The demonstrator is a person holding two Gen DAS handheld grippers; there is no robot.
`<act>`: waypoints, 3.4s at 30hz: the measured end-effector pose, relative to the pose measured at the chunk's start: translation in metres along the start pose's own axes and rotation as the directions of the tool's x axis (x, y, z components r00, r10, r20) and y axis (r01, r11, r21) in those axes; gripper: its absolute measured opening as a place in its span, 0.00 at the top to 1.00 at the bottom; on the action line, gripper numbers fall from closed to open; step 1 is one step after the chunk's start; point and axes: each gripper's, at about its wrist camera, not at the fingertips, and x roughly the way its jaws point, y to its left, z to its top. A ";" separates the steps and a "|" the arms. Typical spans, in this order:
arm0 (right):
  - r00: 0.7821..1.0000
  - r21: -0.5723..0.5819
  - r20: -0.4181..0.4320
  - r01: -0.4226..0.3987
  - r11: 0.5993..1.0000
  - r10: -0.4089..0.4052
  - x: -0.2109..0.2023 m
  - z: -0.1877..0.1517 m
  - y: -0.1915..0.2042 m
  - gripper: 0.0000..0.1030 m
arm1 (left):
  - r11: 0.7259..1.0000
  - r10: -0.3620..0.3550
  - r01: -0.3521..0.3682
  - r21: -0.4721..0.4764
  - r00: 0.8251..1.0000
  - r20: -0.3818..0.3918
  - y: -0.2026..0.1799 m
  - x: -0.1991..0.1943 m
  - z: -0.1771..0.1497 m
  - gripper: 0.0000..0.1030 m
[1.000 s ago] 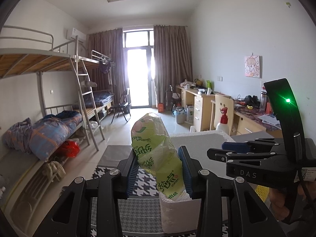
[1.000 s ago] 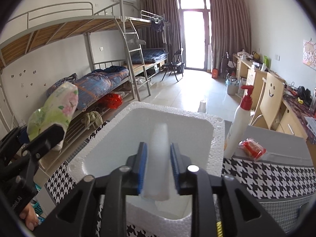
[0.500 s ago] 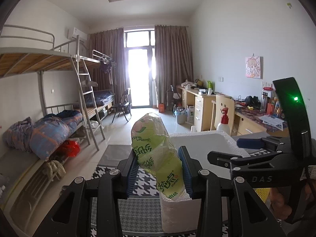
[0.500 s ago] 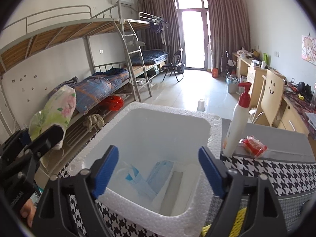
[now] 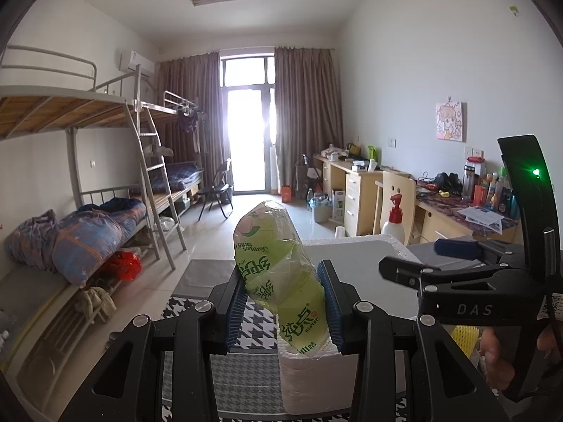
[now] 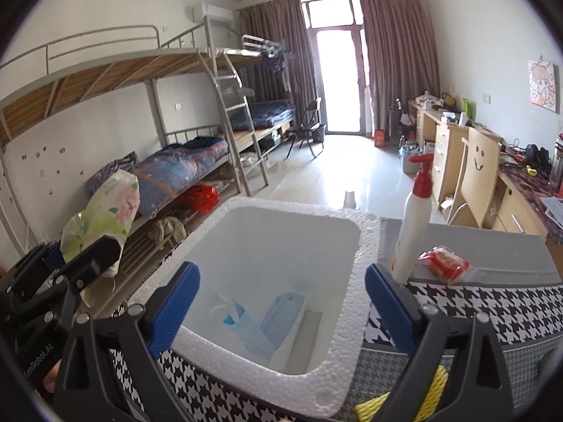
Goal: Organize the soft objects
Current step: 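Hold the green packet over the box with the left tool while the right tool withdraws, then open the left gripper to drop the green packet into the foam box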
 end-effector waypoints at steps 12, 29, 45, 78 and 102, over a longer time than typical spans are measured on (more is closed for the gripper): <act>0.997 -0.019 0.056 0.058 0.998 -0.056 -0.014 -0.003 -0.007 0.02 | 1.000 -0.011 0.011 0.013 1.000 0.002 -0.006 0.001 0.002 0.60; 0.987 -0.042 0.096 0.133 0.990 -0.128 -0.031 -0.010 -0.012 0.02 | 0.998 -0.051 0.051 0.036 0.999 0.003 -0.016 0.006 0.010 0.60; 0.970 -0.028 0.131 0.210 0.977 -0.205 -0.049 -0.021 -0.028 0.02 | 0.994 -0.103 0.104 0.044 0.994 -0.025 -0.024 0.022 0.018 0.60; 0.950 0.037 0.092 0.295 0.955 -0.297 -0.070 -0.049 -0.062 0.02 | 0.984 -0.162 0.169 0.057 0.980 -0.114 -0.045 0.054 0.020 0.60; 0.953 0.093 0.037 0.298 0.950 -0.302 -0.071 -0.066 -0.082 0.02 | 0.981 -0.190 0.191 0.008 0.977 -0.097 -0.050 0.043 0.018 0.06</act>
